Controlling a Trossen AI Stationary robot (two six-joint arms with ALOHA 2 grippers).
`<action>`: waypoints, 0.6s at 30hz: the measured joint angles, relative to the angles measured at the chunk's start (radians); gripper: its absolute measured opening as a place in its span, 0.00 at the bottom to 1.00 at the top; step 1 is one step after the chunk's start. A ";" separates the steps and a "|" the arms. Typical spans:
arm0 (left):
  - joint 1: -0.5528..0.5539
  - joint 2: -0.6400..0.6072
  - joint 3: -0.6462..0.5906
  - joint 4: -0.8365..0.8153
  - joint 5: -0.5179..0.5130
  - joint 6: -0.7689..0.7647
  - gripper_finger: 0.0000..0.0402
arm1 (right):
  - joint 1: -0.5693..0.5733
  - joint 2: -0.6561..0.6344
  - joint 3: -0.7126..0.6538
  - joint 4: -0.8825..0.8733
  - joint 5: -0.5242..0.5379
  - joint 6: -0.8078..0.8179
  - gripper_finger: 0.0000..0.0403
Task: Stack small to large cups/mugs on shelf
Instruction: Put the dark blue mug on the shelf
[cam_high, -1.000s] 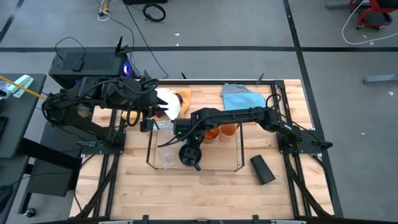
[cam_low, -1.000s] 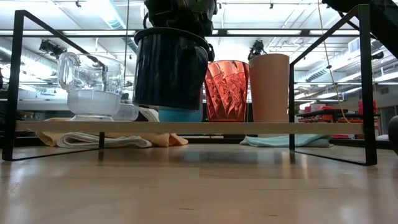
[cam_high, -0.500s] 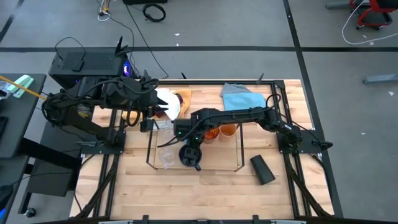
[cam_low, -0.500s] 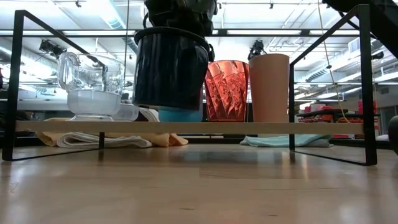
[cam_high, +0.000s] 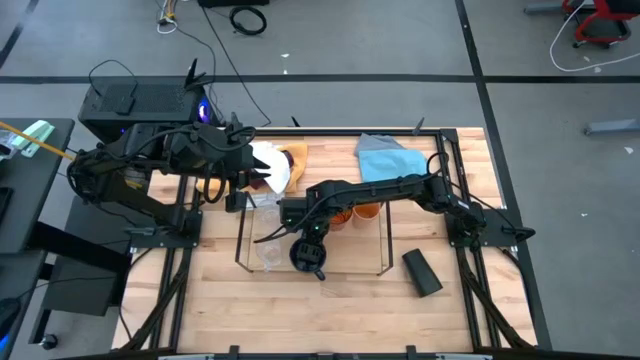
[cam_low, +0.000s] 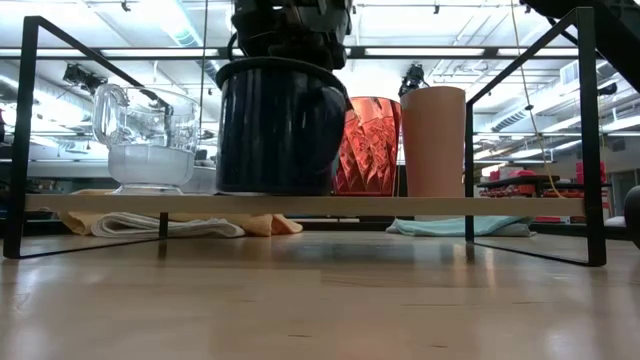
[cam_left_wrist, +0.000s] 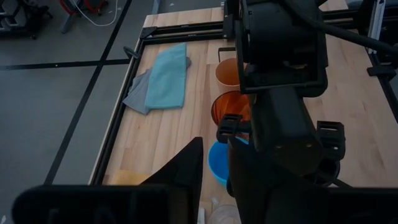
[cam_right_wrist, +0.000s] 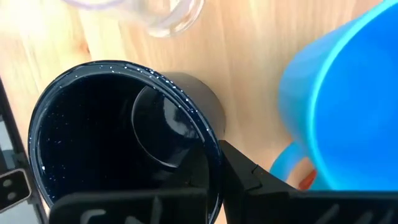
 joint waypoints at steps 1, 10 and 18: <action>0.000 0.000 0.000 0.000 0.000 0.000 0.21 | -0.002 0.000 0.001 0.006 0.003 0.001 0.04; 0.000 0.000 0.000 0.000 0.000 -0.001 0.20 | -0.002 0.000 0.001 0.010 0.003 0.001 0.04; 0.000 0.000 0.000 0.000 0.000 -0.005 0.21 | -0.007 0.000 0.001 0.016 0.020 0.001 0.09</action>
